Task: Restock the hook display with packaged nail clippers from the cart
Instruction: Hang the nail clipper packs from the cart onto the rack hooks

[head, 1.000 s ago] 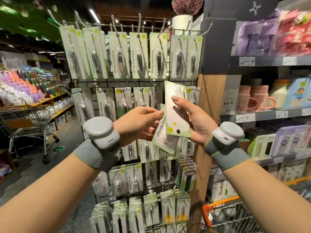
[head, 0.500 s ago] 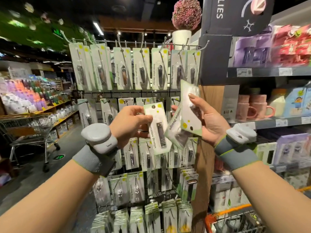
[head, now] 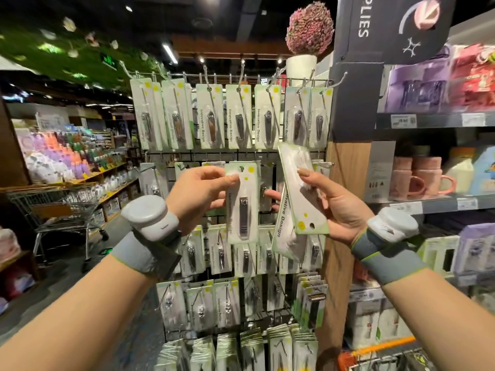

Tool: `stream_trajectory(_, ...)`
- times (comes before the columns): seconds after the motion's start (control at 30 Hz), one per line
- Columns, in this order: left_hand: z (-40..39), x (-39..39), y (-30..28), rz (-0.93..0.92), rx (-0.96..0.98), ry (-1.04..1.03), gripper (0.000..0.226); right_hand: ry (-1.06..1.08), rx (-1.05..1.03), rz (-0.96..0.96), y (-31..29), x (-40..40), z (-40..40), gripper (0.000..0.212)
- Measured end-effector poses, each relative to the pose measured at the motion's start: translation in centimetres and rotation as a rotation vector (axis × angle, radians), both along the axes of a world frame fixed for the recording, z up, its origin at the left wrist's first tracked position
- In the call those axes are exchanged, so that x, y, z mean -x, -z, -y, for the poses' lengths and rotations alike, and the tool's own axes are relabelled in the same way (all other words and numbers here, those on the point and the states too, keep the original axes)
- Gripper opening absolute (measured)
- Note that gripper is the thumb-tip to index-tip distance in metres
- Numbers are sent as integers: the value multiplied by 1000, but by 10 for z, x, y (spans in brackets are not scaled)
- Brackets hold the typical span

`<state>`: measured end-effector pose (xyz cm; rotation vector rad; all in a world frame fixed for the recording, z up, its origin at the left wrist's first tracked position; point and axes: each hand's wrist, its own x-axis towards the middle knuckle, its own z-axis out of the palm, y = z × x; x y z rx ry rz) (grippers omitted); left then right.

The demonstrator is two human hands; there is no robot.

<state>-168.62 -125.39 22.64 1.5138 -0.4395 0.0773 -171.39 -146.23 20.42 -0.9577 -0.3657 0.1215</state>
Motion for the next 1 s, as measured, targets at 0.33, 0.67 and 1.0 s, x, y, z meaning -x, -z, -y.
stream_trajectory(0.33,-45,-16,37,249,-350,-313,19,254,190,-54,25,-2,-6,8)
stream_trajectory(0.67,-68,-32,70,217,-490,-233,14,264,272,-71,50,-16,-42,9)
stream_trajectory(1.0,-45,-47,85,445,-861,-270,7,289,232,-71,51,-24,-64,9)
